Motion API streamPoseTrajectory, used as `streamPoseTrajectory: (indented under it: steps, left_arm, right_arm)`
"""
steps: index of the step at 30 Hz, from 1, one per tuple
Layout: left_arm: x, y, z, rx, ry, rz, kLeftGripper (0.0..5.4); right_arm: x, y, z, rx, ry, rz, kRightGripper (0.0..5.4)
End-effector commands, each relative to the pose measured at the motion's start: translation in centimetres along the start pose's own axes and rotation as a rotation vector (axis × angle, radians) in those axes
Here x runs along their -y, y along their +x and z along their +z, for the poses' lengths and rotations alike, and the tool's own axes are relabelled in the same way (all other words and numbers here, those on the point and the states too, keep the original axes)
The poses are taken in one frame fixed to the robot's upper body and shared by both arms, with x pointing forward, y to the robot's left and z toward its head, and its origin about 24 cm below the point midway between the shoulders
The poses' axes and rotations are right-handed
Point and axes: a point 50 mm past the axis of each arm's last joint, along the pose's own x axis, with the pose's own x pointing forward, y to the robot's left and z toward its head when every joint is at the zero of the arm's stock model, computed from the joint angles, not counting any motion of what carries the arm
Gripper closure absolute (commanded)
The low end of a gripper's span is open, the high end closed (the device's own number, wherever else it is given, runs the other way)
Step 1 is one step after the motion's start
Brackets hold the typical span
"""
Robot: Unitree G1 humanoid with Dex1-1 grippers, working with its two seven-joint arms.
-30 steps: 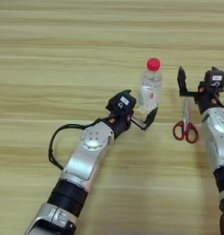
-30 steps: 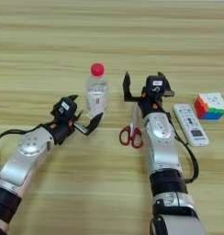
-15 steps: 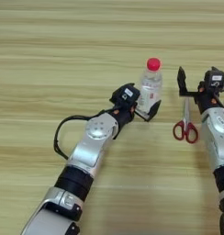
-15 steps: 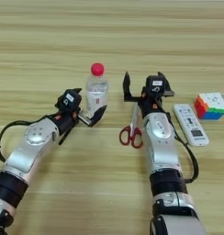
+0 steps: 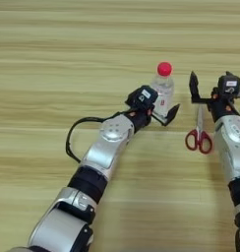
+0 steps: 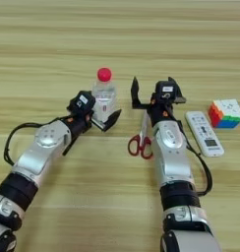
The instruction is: Move the objects on the table
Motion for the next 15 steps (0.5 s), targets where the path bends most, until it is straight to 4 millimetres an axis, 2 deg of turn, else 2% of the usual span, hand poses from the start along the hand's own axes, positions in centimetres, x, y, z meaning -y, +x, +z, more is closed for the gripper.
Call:
streamPoseTrajectory:
  steps: [1, 15]
  left_arm:
    - [-0.3, 0.8, 0.6, 0.012, 0.015, 0.001, 0.02]
    - [-1.3, 1.9, 0.3, 0.001, 0.015, 0.039, 0.02]
  right_arm:
    - [-0.2, 0.4, 0.4, 0.017, 0.0, -0.004, 0.0]
    - [-0.2, 0.4, 0.4, 0.017, 0.0, -0.004, 0.0]
